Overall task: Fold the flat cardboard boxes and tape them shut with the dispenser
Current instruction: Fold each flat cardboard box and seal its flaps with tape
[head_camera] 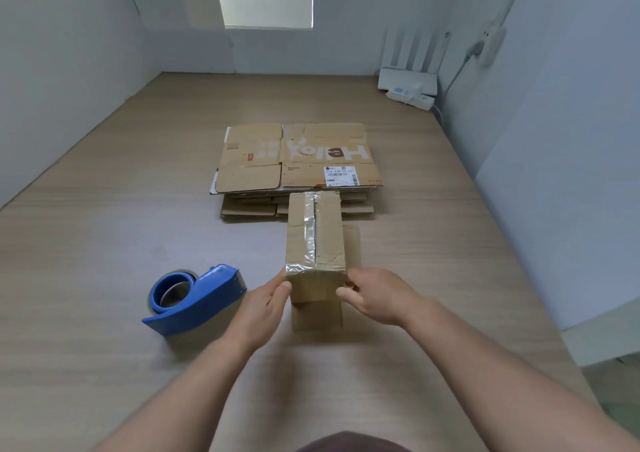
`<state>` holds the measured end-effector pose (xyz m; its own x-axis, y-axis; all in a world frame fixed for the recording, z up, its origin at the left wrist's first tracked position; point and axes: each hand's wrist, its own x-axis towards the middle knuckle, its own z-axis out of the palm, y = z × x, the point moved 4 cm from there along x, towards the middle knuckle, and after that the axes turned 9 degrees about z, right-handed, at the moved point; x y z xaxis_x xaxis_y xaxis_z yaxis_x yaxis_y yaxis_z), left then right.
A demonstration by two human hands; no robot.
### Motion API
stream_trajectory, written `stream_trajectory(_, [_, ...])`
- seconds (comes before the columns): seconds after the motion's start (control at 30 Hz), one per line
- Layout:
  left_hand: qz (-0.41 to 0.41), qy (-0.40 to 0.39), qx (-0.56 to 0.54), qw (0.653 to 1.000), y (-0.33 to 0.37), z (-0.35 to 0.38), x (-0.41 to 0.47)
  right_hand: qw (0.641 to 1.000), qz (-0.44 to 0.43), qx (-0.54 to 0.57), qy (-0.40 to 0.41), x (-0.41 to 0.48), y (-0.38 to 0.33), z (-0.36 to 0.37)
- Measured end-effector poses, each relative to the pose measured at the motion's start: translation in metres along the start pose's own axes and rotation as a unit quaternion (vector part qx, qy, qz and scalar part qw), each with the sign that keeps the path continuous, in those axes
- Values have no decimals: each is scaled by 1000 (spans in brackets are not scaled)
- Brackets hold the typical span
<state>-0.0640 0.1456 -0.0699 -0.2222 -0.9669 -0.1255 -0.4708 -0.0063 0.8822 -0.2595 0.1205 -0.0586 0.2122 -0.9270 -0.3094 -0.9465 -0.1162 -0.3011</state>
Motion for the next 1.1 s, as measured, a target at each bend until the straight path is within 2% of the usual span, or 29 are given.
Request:
stream_trajectory(0.13, [0,-76,33,997,-6,-16,10,1000,9,15,-19,4,4,-15])
stream_trajectory(0.23, [26,-73,129,989,-5,-26,17,998,16,61,19,7,6,-27])
stream_trajectory(0.33, [55,-53,176,981,5,-30,20,997,15,70,32,7,7,-30])
stream_trajectory(0.5, [64,-98,267,957,9,-23,29,999,3,28,-40,12,1,-32])
stream_trajectory(0.6, [58,-62,303,949,6,-20,33,999,-15,-36,-28,19,-3,-31])
stream_trajectory(0.67, [68,-31,315,946,4,-18,33,998,-35,-56,23,23,0,-27])
stream_trajectory(0.77, [94,-6,329,939,4,-12,32,981,-101,-83,144,18,6,-17])
stream_trajectory(0.87, [162,41,327,930,5,-4,28,978,-77,-48,186,20,13,-8])
stream_trajectory(0.93, [166,83,319,929,3,-2,25,979,-70,-35,189,15,10,-6])
stream_trajectory(1.0, [125,104,307,938,0,2,22,980,-67,-22,188,12,5,-8])
stream_trajectory(1.1, [41,89,277,956,-1,6,14,994,40,-22,97,12,9,-7])
